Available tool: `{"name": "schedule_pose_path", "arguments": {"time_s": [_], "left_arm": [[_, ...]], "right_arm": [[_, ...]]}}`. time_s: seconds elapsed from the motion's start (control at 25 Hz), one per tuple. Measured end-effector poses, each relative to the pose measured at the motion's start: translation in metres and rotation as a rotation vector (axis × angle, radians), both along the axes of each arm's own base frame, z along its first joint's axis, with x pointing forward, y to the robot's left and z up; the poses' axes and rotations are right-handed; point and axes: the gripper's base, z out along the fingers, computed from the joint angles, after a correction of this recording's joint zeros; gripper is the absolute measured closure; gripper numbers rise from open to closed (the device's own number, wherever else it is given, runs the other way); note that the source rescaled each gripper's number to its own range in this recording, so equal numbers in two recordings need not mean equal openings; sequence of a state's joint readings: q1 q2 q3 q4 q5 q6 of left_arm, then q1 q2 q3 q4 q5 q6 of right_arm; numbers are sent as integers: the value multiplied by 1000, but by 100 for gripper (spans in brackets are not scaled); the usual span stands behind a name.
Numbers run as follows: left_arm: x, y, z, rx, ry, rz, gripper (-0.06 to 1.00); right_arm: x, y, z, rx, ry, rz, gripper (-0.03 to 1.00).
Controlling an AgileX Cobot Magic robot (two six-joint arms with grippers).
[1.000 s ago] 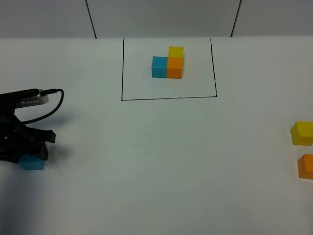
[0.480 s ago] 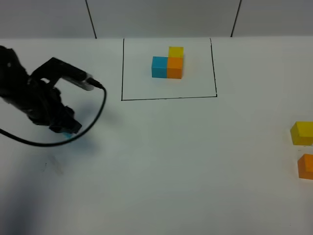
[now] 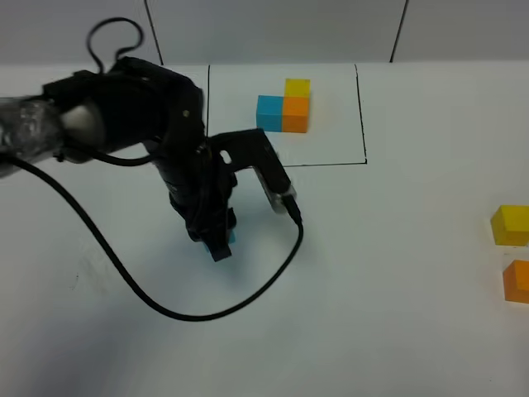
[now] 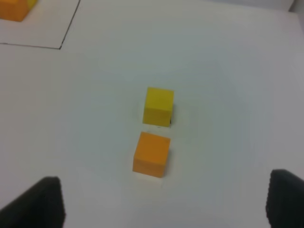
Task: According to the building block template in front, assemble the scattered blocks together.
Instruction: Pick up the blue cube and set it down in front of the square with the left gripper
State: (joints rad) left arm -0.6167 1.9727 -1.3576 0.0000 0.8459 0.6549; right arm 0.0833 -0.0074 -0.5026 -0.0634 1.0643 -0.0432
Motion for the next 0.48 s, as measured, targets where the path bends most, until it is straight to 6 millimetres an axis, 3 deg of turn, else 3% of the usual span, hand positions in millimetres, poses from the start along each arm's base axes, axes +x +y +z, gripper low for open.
{"name": "schedule_pose_path", "arguments": {"time_s": [0.24,0.48], "left_arm": [[-11,-51,-19,22,-42,-235,93],[-13,-78,-36,20,-45,-318,93]], "right_arm": [[0,0,0,0,0,0,24],[0,0,0,0,0,0,24]]}}
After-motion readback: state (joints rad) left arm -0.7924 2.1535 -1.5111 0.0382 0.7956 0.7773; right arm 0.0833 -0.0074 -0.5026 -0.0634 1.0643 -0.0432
